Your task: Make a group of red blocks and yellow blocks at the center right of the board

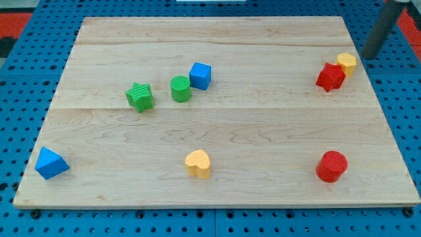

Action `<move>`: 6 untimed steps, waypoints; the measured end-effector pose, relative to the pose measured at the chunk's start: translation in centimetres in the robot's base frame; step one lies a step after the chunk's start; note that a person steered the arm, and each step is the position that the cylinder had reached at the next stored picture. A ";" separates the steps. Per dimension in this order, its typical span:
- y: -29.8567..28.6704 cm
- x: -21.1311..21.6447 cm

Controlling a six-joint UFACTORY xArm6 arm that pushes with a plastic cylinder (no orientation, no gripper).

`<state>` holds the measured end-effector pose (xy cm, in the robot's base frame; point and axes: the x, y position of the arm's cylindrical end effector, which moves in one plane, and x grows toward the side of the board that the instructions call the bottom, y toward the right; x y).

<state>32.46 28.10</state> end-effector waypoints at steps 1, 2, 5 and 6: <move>-4.4 3.6; -9.4 4.5; -5.6 25.5; -7.3 23.6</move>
<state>56.11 20.78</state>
